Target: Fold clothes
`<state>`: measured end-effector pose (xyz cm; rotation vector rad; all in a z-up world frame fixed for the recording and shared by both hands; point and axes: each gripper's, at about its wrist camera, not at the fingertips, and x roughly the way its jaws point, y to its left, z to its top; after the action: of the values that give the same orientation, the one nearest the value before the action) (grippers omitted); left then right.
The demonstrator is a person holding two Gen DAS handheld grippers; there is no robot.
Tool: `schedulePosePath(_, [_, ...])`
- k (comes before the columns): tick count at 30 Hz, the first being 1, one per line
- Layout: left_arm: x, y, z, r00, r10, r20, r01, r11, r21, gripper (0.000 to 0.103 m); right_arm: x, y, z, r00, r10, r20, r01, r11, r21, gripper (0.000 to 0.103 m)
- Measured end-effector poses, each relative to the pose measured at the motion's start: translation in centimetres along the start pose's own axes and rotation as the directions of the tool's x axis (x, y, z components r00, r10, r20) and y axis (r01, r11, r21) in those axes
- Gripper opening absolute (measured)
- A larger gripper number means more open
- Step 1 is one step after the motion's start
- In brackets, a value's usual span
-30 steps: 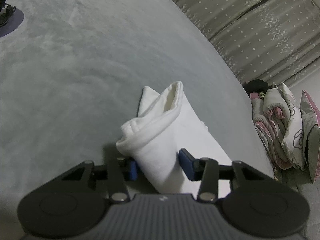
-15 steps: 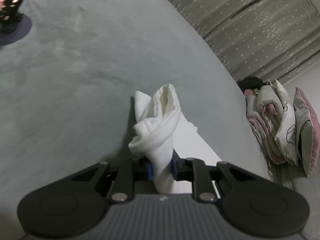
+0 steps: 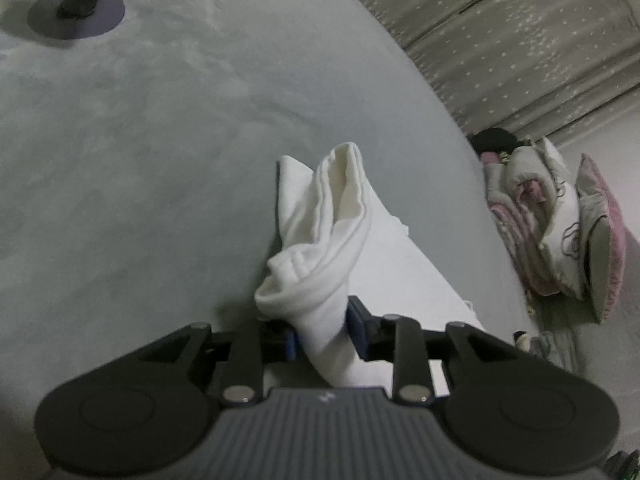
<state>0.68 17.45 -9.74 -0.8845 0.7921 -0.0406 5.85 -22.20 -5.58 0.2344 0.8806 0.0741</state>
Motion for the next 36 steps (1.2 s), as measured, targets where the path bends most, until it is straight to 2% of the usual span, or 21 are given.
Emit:
schedulePosePath(4, [-0.2,0.3,-0.2,0.999,-0.022,0.025,0.023,0.999,-0.025,0.026,-1.6,1.5,-0.7,0.995,-0.037,0.089,0.042,0.997,-0.058,0.057])
schedulePosePath(8, [0.0,-0.4,-0.6,0.998,-0.012,0.061,0.014,1.000,-0.026,0.025,-2.3,3.9,-0.7,0.977,-0.064,0.202,0.096,0.984,-0.151,0.057])
schedulePosePath(13, [-0.5,-1.2,-1.2,0.995,0.008,0.104,-0.006,1.000,-0.014,0.022,-2.5,7.0,-0.7,0.950,-0.003,0.313,0.084,0.966,-0.246,0.057])
schedulePosePath(17, [-0.6,-1.7,-1.3,0.992,0.019,0.123,-0.019,1.000,-0.006,0.021,-2.2,8.4,-1.0,0.937,0.025,0.349,0.072,0.962,-0.264,0.057])
schedulePosePath(18, [-0.6,-1.8,-1.3,0.992,0.022,0.125,-0.021,1.000,-0.005,0.021,-2.0,8.7,-1.0,0.931,0.014,0.365,0.090,0.959,-0.268,0.057])
schedulePosePath(21, [-0.9,-1.9,-1.4,0.991,0.027,0.127,-0.026,1.000,-0.005,0.021,-1.8,9.7,-1.3,0.899,-0.049,0.436,0.187,0.942,-0.280,0.056])
schedulePosePath(23, [-1.0,-1.9,-1.3,0.992,0.025,0.126,-0.025,1.000,-0.008,0.021,-2.0,10.8,-1.8,0.846,-0.128,0.517,0.313,0.905,-0.288,0.057])
schedulePosePath(24, [-1.0,-1.9,-1.3,0.992,0.024,0.127,-0.024,1.000,-0.008,0.021,-2.0,11.4,-2.1,0.823,-0.139,0.551,0.350,0.888,-0.299,0.057])
schedulePosePath(25, [-1.1,-1.9,-1.4,0.992,0.023,0.128,-0.023,1.000,-0.006,0.021,-2.0,11.8,-2.2,0.825,-0.114,0.554,0.337,0.885,-0.320,0.057])
schedulePosePath(27, [-1.1,-1.9,-1.4,0.991,0.024,0.131,-0.025,1.000,0.008,0.021,-1.9,12.4,-2.5,0.855,-0.028,0.517,0.251,0.896,-0.366,0.057])
schedulePosePath(29, [-1.2,-2.1,-1.5,0.990,0.024,0.137,-0.028,0.999,0.021,0.020,-1.3,12.9,-2.9,0.898,0.052,0.437,0.142,0.905,-0.400,0.054])
schedulePosePath(31, [-1.3,-2.3,-1.5,0.989,0.021,0.145,-0.027,0.999,0.034,0.019,-0.2,13.3,-3.2,0.934,0.098,0.344,0.059,0.906,-0.419,0.035])
schedulePosePath(32, [-1.5,-2.5,-1.5,0.989,0.019,0.149,-0.025,0.999,0.040,0.019,0.4,13.5,-3.4,0.950,0.110,0.292,0.026,0.905,-0.424,0.021])
schedulePosePath(33, [-1.6,-2.6,-1.5,0.988,0.016,0.153,-0.023,0.999,0.046,0.019,1.0,13.5,-3.5,0.961,0.121,0.250,-0.005,0.908,-0.419,0.014])
schedulePosePath(36, [-2.1,-3.3,-1.6,0.986,0.003,0.170,-0.015,0.998,0.068,0.018,2.8,13.0,-3.3,0.978,0.148,0.149,-0.082,0.924,-0.373,0.010])
